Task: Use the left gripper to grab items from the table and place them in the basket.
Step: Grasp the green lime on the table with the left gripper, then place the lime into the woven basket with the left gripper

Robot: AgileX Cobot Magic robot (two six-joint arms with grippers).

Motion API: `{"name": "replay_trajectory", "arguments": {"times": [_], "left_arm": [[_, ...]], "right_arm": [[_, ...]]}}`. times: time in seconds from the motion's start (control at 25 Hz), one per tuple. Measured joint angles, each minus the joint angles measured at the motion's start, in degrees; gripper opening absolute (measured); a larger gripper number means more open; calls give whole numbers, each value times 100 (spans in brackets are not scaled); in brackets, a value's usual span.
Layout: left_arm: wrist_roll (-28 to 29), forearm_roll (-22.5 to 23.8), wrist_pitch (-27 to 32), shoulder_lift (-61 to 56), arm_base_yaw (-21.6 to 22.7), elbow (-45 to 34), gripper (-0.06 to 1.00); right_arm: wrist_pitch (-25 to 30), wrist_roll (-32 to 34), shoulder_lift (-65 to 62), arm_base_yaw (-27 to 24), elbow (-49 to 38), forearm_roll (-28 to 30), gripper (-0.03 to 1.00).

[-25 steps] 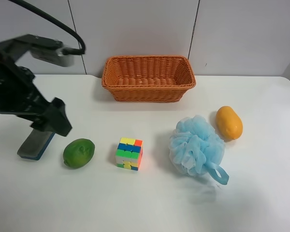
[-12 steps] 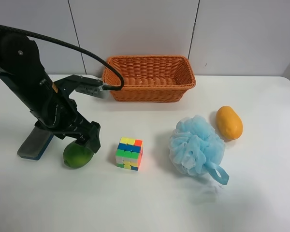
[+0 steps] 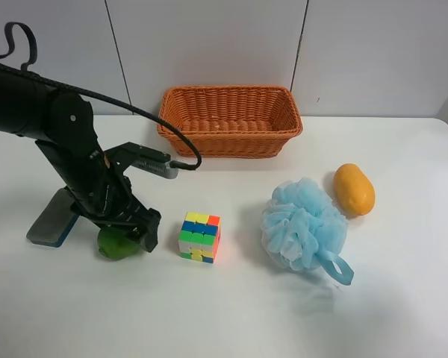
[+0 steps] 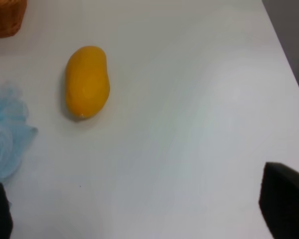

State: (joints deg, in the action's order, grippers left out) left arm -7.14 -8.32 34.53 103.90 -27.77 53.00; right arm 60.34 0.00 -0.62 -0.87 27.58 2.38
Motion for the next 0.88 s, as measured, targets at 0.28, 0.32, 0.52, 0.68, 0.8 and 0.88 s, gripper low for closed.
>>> {"name": "replay_trajectory", "arguments": {"times": [0.28, 0.32, 0.52, 0.68, 0.8, 0.88], "left_arm": [[-41, 0, -263, 337, 0, 0, 87], [-46, 0, -296, 350, 0, 0, 85], [-73, 1, -341, 357, 0, 2, 59], [-73, 1, -290, 357, 0, 2, 60], [-86, 1, -209, 357, 0, 2, 60], [-91, 1, -172, 357, 0, 2, 60]], "right_arm": [[0, 0, 0, 0, 0, 0, 99], [0, 0, 0, 0, 0, 0, 99], [0, 0, 0, 0, 0, 0, 99], [0, 0, 0, 0, 0, 0, 99], [0, 0, 0, 0, 0, 0, 99], [0, 0, 0, 0, 0, 0, 99]]}}
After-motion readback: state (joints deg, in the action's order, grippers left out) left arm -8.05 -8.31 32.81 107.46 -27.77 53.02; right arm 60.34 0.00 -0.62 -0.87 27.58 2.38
